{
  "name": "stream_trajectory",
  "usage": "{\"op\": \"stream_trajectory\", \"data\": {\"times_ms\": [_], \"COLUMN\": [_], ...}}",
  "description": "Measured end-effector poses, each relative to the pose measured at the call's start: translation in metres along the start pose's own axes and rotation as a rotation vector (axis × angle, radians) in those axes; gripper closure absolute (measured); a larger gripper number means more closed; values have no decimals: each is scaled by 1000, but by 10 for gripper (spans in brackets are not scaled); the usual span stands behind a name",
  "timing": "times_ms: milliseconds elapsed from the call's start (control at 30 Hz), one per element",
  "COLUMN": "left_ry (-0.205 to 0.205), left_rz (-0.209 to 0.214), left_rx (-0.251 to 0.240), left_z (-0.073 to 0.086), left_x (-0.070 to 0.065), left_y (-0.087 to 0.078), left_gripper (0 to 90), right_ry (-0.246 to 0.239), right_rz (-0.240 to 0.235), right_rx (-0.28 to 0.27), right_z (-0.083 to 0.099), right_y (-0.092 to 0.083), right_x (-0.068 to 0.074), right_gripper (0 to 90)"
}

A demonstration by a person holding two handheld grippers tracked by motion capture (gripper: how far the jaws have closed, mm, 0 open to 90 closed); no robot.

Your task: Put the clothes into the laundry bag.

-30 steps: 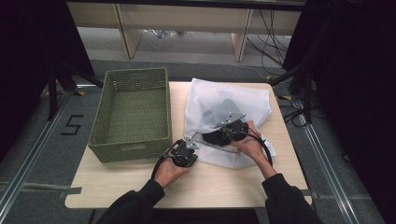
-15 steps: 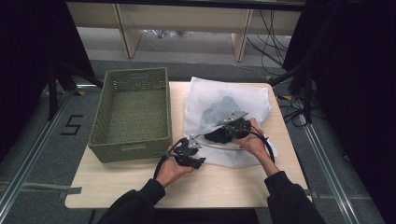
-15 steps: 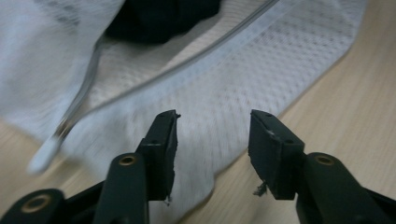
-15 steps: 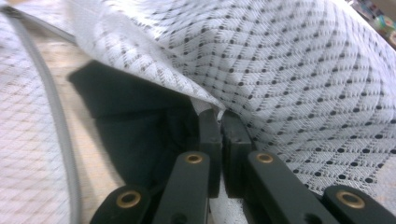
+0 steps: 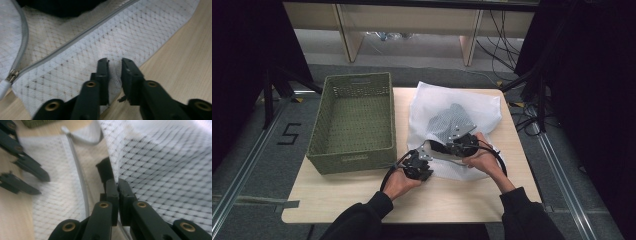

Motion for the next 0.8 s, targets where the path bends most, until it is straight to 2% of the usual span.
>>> {"op": "stream_trajectory", "data": {"times_ms": [33,67,100,167,200,233,267,467,500,567,600,633,667,700,767,800], "left_ry": [-13,-5,-25,-37,-27,-17,-32,-32,-33,-30,-35,-23,-30,-35,-27,-29], "left_rz": [4,-7,6,-4,13,7,11,19,16,22,18,12,13,19,13,7], "left_rx": [7,-1,7,9,8,9,10,11,11,17,14,22,19,18,17,19], "left_z": [0,0,1,2,2,2,2,2,2,3,2,3,2,2,2,3], "left_x": [-1,2,0,1,-1,0,-2,-2,-1,-2,-2,-1,-1,-2,-2,-2], "left_y": [0,0,-1,-1,-1,-1,-1,-2,-2,-2,-2,-2,-2,-2,-2,-2], "left_gripper": [821,848,868,882,883,884,885,885,885,882,881,881,881,881,881,881], "right_ry": [19,14,22,29,39,40,31,29,32,48,67,56,36,38,20,18], "right_rz": [-14,-18,-6,0,11,26,40,152,155,167,173,155,174,173,151,170], "right_rx": [19,34,52,71,75,79,78,74,89,86,83,84,90,91,87,87], "right_z": [4,7,11,15,16,17,18,20,22,23,23,23,22,21,19,18], "right_y": [3,7,10,15,17,20,21,29,29,30,30,30,28,27,25,24], "right_x": [3,4,3,0,-2,-6,-9,-38,-43,-51,-53,-51,-52,-50,-46,-46], "right_gripper": [896,896,895,898,899,900,900,900,900,900,900,900,900,900,900,900]}}
Point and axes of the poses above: each handheld gripper's, and its own axes: y roughly forward along the jaws, z roughly out of its underside, x roughly to its left, the point moved 10 cm from there along y, roughly forward along the jaws, and after that the axes turned 5 degrees about -x, right-handed, at the moved point
